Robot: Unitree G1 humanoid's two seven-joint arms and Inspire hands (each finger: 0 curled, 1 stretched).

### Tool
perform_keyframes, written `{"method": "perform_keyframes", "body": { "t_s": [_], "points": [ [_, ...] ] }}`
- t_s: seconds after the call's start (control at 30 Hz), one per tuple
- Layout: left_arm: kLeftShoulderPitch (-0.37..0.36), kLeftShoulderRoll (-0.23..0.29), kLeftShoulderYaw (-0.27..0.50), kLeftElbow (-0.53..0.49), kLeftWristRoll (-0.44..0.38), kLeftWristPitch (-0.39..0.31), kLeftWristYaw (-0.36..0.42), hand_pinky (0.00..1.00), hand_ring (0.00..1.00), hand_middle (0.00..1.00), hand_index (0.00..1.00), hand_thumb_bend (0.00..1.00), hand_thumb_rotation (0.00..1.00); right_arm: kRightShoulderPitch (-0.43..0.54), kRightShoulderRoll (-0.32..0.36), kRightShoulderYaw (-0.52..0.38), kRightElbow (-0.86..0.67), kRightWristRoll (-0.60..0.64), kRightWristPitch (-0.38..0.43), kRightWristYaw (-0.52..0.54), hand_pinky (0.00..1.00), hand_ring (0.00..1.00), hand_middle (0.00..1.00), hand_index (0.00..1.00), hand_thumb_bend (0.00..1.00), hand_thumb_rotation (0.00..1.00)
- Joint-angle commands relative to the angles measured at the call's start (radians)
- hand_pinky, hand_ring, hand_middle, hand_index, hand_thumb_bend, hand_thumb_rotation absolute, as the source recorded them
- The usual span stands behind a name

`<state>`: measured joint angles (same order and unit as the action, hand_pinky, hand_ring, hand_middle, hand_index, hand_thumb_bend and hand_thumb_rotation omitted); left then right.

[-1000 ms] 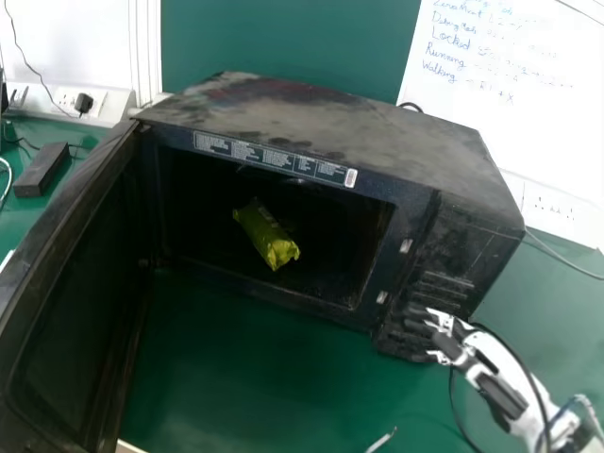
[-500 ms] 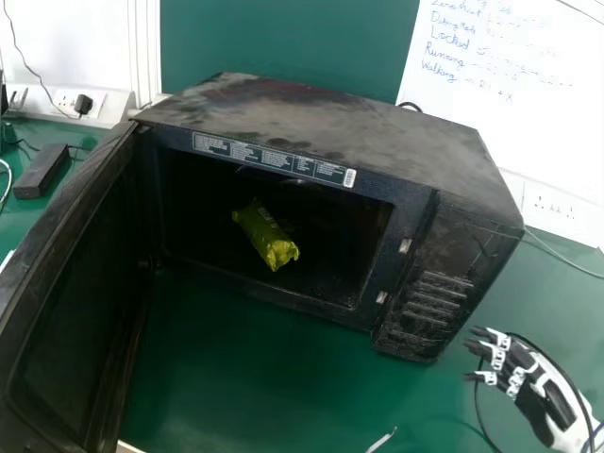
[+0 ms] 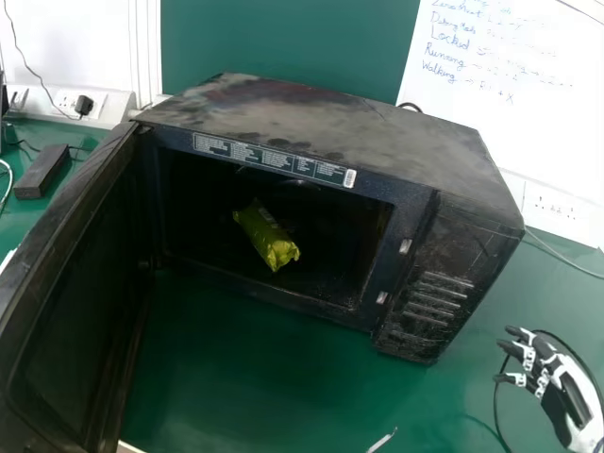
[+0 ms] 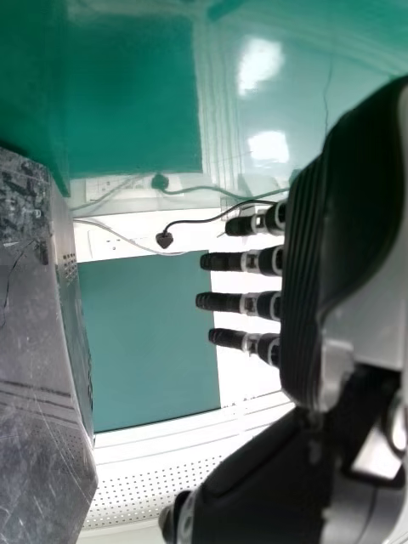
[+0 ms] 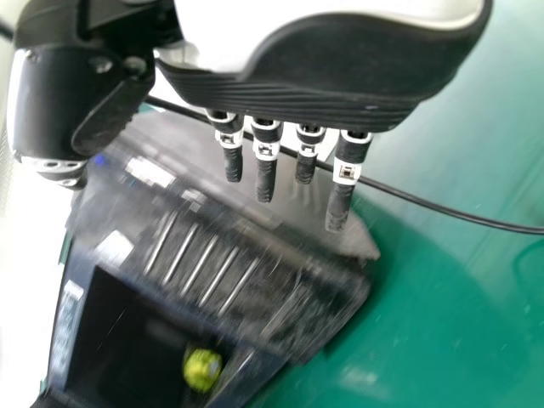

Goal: Put biscuit inside oven

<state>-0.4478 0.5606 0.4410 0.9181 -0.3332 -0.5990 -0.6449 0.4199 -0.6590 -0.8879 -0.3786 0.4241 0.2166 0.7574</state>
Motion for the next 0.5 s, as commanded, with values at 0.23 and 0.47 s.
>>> {"method": "perform_keyframes", "body": {
  "t_s": [0.23, 0.47],
  "points": [
    [0.009, 0.015, 0.001, 0.007, 0.004, -0.014, 0.003, 0.95, 0.93, 0.94, 0.98, 0.49, 1.0, 0.006, 0.074, -0.012, -0.102, 0.049, 0.141, -0.198, 0.79, 0.89, 0.95, 0.99, 0.8, 0.79],
    [0.009, 0.013, 0.002, 0.009, 0.001, -0.022, -0.004, 0.95, 0.93, 0.94, 0.98, 0.48, 1.0, -0.003, 0.094, -0.01, -0.168, 0.086, 0.226, -0.285, 0.82, 0.92, 0.98, 1.0, 0.78, 0.78]
  ]
}}
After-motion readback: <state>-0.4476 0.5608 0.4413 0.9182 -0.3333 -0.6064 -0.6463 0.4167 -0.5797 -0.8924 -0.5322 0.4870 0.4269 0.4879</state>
